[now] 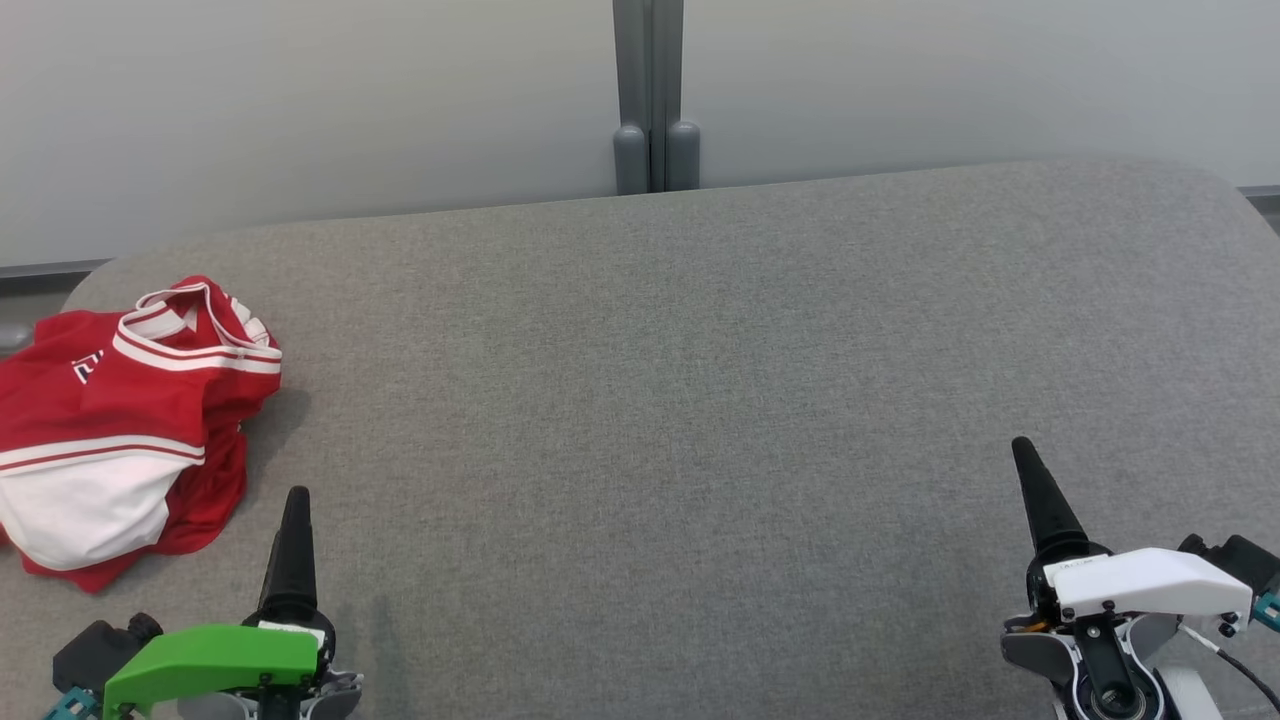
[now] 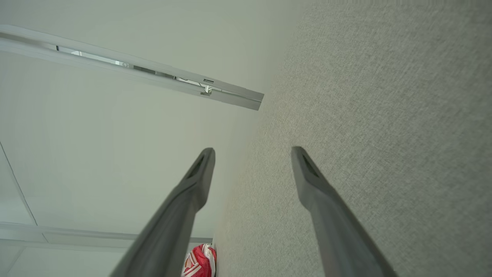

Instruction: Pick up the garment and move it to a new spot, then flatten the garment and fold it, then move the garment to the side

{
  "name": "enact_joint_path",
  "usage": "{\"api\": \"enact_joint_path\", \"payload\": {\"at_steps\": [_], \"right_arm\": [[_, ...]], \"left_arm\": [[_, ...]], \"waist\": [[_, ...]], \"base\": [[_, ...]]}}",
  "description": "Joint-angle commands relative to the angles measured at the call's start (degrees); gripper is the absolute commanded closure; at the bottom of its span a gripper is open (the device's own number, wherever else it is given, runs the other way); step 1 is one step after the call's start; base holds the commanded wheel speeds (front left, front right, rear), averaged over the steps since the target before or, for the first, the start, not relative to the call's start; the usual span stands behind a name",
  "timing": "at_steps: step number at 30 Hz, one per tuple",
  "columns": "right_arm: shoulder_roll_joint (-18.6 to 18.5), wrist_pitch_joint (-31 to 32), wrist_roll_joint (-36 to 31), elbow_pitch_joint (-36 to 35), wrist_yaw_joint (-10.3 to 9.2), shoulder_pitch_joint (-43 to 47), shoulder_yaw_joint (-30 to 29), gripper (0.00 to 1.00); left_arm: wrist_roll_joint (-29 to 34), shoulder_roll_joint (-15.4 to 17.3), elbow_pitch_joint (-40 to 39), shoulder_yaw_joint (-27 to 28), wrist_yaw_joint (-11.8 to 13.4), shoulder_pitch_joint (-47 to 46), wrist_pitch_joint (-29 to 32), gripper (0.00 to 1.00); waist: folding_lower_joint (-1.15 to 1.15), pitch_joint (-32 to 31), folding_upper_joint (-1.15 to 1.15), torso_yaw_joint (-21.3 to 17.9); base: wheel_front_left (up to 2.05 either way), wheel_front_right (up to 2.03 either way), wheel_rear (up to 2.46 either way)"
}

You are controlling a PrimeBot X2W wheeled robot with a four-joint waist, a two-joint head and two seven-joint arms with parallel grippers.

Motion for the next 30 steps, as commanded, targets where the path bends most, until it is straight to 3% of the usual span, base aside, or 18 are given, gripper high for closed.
{"api": "enact_joint_path", "payload": {"at_steps": [1,11,30], "right_arm": [[-0.4,-0.8,-2.6,-1.3,0.02,-1.3,0.1,0.0],[-0.4,-2.9,-14.9,-2.7,0.02,-1.4,1.3,0.0],[-0.5,-6.3,-31.5,-2.5,0.03,-1.4,2.8,0.0]], "left_arm": [[2.7,0.4,-1.3,-0.4,0.2,-0.2,-0.8,0.0],[12.7,0.5,-1.9,-1.8,0.7,0.5,-2.9,0.0],[29.4,0.7,-3.0,-3.0,1.7,1.4,-6.4,0.0]], "waist": [[0.0,0.0,0.0,0.0],[0.0,-0.1,0.0,0.2],[0.0,0.1,0.0,0.6]], "base": [[0.0,0.0,0.0],[0.0,0.0,0.0],[0.0,0.0,0.0]]}}
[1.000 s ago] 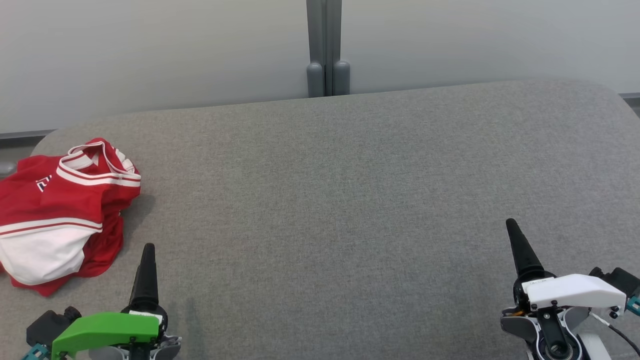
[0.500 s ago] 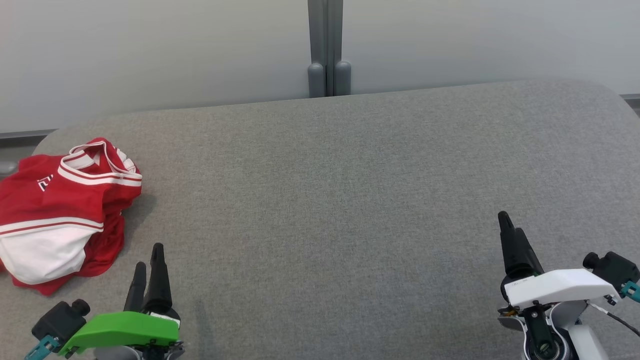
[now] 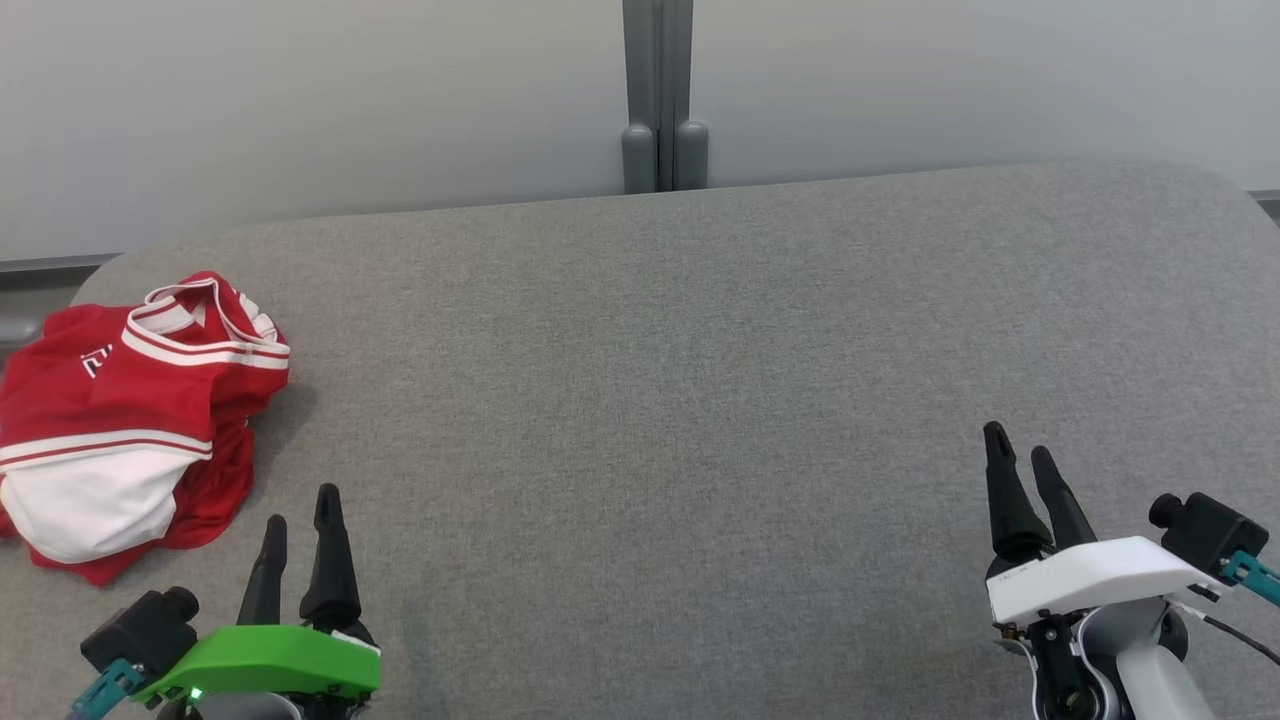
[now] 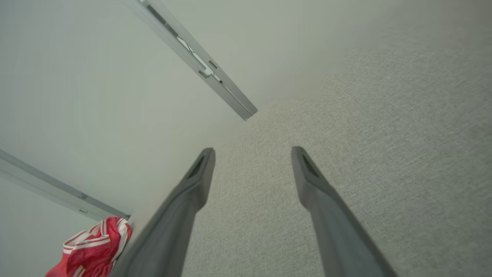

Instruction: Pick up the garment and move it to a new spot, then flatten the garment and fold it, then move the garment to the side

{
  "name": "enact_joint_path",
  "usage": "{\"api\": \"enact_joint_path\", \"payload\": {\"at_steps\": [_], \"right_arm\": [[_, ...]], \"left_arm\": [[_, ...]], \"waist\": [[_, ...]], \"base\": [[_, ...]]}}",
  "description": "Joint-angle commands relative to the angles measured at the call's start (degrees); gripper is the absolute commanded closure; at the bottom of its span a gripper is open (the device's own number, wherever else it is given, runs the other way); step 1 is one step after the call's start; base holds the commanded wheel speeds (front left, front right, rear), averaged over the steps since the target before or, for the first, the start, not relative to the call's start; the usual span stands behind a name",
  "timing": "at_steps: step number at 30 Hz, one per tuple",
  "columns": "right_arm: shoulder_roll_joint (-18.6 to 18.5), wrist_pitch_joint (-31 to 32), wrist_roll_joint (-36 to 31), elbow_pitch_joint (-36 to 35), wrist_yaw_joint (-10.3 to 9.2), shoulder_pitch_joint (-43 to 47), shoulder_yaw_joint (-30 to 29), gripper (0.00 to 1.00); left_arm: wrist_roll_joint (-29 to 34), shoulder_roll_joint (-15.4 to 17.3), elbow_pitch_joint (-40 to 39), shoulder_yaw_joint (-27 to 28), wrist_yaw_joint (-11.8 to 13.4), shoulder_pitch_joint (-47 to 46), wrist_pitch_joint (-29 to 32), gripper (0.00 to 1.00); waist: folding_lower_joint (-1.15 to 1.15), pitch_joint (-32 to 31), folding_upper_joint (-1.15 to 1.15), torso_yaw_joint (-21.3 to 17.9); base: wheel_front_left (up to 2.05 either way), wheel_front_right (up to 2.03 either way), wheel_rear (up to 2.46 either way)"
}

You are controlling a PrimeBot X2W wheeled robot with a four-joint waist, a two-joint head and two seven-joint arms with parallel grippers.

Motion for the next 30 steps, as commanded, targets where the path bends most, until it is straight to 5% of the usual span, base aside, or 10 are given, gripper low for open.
{"api": "enact_joint_path", "payload": {"at_steps": [1,30], "right_arm": [[-0.3,-0.6,-2.0,-0.7,0.03,-1.3,0.2,0.0],[-0.5,-5.0,-19.2,0.6,0.03,-1.4,1.4,0.0]], "left_arm": [[2.0,0.5,-0.9,0.0,0.2,0.1,-0.6,0.0],[18.5,0.7,-2.2,-1.2,-0.1,1.9,-4.9,0.0]], "waist": [[0.0,0.0,0.0,0.0],[0.0,-0.3,0.0,0.4]], "base": [[0.0,0.0,0.0],[0.0,0.0,0.0]]}}
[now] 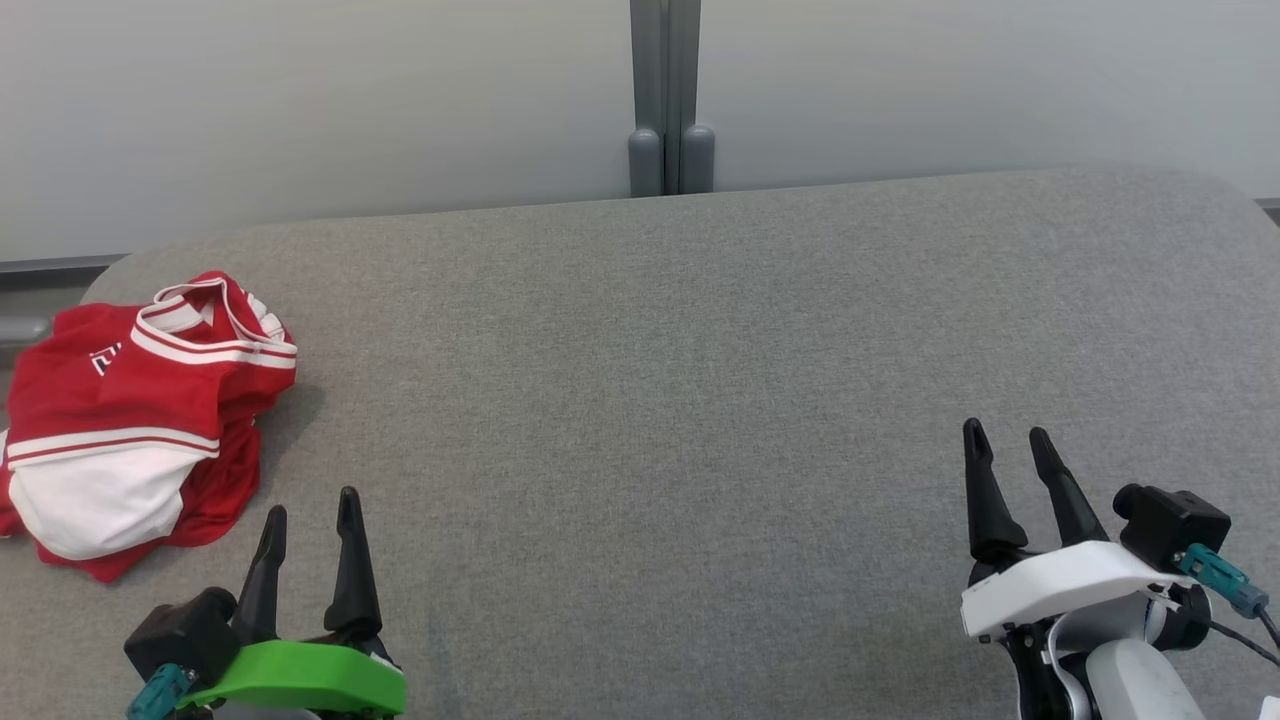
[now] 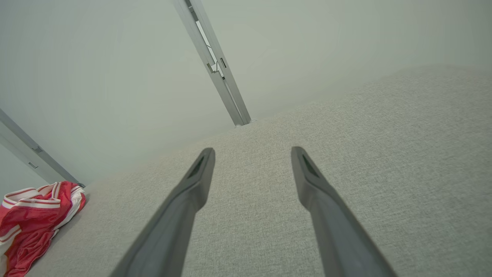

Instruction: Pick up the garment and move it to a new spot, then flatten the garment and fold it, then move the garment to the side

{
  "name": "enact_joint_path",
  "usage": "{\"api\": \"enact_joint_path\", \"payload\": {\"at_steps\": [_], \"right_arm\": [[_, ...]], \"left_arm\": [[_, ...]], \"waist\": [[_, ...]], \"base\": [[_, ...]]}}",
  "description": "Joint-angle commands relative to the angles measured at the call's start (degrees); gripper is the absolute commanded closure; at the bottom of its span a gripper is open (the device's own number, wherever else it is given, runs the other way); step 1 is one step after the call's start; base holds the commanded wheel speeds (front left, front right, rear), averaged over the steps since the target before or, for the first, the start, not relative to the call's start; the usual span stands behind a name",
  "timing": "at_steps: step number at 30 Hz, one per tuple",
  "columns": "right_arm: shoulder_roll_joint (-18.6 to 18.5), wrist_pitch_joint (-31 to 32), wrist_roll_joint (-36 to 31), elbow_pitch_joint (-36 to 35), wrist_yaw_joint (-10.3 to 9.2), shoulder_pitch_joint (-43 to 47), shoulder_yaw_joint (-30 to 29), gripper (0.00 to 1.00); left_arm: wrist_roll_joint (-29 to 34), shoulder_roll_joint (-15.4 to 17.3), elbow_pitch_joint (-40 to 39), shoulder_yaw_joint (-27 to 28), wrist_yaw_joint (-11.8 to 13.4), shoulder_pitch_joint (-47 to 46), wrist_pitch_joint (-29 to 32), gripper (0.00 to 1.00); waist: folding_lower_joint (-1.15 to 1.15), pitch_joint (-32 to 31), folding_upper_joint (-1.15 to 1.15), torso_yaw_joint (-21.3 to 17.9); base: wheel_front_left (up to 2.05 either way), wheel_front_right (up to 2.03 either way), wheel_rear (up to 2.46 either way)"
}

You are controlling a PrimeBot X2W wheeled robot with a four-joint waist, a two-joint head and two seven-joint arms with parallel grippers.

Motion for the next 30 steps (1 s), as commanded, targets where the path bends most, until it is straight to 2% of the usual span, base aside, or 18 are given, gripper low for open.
{"api": "enact_joint_path", "payload": {"at_steps": [1,12,30], "right_arm": [[-0.3,-0.6,-1.5,-0.1,0.02,-0.9,0.1,0.0],[-0.4,-1.9,-6.1,0.2,0.02,-1.0,0.9,0.0],[-0.4,-3.9,-12.6,1.6,0.02,-1.1,1.9,0.0]], "left_arm": [[1.4,0.5,-0.6,0.0,-0.1,0.3,-0.6,0.0],[5.0,0.5,-0.9,-0.4,-0.5,1.0,-1.8,0.0],[9.6,0.6,0.5,-1.7,0.7,2.1,-3.8,0.0]], "waist": [[0.0,0.0,0.0,0.0],[0.0,-0.2,0.0,-0.3],[0.0,-0.7,0.0,-0.1]], "base": [[0.0,0.0,0.0],[0.0,0.0,0.0],[0.0,0.0,0.0]]}}
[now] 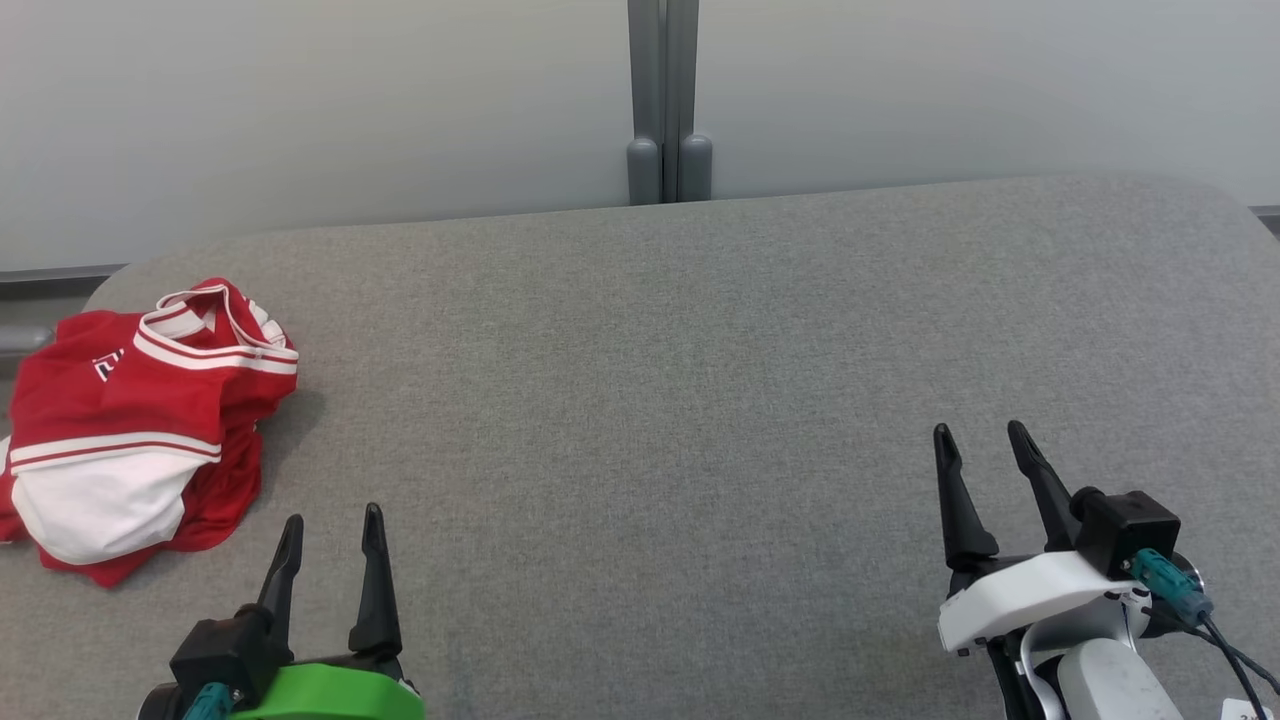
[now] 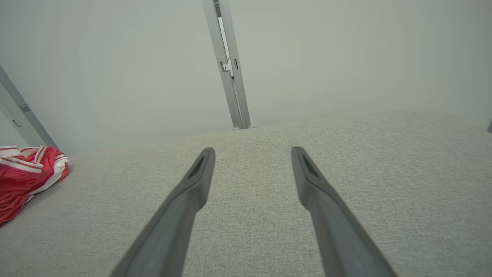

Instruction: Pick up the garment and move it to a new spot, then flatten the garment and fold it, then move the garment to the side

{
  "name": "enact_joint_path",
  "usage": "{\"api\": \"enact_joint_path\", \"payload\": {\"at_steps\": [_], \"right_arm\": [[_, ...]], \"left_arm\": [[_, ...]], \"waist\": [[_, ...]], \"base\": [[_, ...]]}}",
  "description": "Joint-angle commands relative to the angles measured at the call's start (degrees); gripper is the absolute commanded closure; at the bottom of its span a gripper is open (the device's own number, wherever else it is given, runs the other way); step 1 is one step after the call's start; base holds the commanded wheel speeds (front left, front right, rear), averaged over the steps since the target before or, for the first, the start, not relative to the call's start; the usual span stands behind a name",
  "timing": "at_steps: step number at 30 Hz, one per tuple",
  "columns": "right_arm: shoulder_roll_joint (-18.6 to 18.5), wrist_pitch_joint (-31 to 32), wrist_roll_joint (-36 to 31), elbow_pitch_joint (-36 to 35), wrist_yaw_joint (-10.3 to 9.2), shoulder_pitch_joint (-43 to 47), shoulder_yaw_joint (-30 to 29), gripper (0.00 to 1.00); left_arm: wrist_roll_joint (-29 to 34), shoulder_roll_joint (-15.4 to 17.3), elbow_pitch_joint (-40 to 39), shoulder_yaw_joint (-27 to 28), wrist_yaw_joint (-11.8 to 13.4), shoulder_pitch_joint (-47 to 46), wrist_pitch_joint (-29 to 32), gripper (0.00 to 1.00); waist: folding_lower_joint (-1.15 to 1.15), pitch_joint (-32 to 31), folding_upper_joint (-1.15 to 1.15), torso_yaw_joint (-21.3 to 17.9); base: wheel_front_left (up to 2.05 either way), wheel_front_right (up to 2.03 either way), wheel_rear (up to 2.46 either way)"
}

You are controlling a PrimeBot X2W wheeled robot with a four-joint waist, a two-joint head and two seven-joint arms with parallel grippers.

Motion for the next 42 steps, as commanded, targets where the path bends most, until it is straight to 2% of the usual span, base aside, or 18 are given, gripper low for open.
{"api": "enact_joint_path", "payload": {"at_steps": [1,8,19,23,29,42], "right_arm": [[-0.3,-0.5,-1.4,-0.1,0.02,-0.4,0.1,0.0],[-0.3,-1.3,-4.2,-0.3,0.02,-0.3,0.4,0.0],[-0.3,-1.2,-4.1,-0.6,0.01,-0.1,0.1,0.0],[-0.3,-1.2,-4.4,-0.8,0.02,0.6,-0.3,0.0],[-0.2,-1.2,-5.1,-1.2,0.02,1.3,-1.1,0.0],[-0.3,-1.2,-4.1,-1.4,0.01,2.1,0.4,0.0]], "left_arm": [[1.5,0.5,-0.2,-0.2,0.3,0.8,-0.5,0.0],[3.4,0.5,-0.6,-0.5,0.7,0.8,-1.2,0.0],[2.5,0.5,-0.8,-0.7,1.2,0.6,-1.0,0.0],[2.1,0.5,-0.6,-1.1,1.3,0.2,-1.0,0.0],[2.6,0.5,-0.2,-1.3,1.6,-0.8,-1.0,0.0],[3.0,1.6,-0.4,-0.2,2.2,1.8,-1.0,0.0]], "waist": [[0.0,0.0,0.0,0.0],[0.0,0.2,0.0,0.2],[0.0,0.5,0.0,0.3],[0.0,0.5,0.0,1.5],[0.0,0.6,0.0,7.6],[0.0,-0.5,0.0,26.1]], "base": [[0.0,0.0,0.0],[0.0,0.0,0.0],[0.0,0.0,0.0],[0.0,0.0,0.0],[0.0,0.0,0.0],[0.0,0.0,0.0]]}}
